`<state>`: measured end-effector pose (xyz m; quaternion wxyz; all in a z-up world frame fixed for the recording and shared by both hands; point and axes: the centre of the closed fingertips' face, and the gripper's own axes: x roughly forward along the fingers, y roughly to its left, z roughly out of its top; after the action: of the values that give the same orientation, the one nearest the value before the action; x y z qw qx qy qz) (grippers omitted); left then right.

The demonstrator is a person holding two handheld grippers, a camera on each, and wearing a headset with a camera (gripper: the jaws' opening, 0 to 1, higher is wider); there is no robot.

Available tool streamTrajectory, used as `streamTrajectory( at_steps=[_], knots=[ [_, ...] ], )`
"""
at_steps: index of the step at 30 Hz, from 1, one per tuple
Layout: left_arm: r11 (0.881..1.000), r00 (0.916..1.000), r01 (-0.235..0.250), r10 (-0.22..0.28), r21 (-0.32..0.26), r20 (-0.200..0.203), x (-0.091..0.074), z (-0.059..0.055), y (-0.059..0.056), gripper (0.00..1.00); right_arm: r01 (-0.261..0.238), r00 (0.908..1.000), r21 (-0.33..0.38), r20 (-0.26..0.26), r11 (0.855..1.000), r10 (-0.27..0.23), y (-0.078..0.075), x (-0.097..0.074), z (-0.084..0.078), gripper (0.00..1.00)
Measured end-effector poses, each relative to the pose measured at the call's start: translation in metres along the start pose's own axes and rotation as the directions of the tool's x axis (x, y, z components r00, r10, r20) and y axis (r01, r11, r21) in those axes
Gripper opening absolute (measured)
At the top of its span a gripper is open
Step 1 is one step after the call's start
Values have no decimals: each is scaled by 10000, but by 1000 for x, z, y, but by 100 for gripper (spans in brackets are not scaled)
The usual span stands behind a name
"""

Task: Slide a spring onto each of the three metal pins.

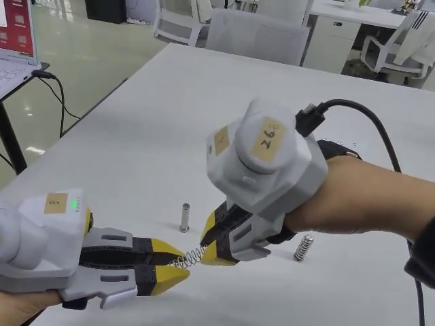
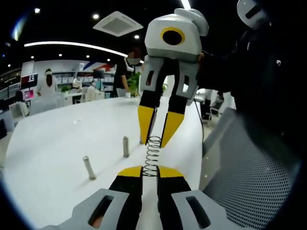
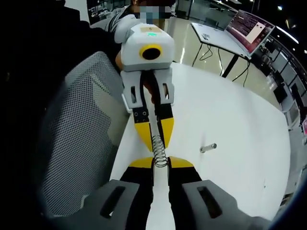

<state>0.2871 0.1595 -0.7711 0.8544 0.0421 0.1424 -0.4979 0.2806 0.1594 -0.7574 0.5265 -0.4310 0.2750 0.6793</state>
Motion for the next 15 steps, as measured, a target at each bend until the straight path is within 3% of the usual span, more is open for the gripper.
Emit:
streamTrajectory(
  at_steps=[7, 9, 15],
  knots=[
    [10000, 10000, 4, -4, 41, -65, 1, -1, -1, 3, 78, 9994, -91, 327, 9999, -75, 0, -4, 15, 7],
    [10000, 10000, 63, -62, 66, -40, 1, 0, -2, 3, 38, 9978, -108, 669, 9999, -31, 2, -6, 25, 8],
    [9998, 10000, 31, -30, 209, -44, 1, 0, -3, 3, 72, 9977, -272, 682, 9996, -54, 2, -5, 32, 6]
  ],
)
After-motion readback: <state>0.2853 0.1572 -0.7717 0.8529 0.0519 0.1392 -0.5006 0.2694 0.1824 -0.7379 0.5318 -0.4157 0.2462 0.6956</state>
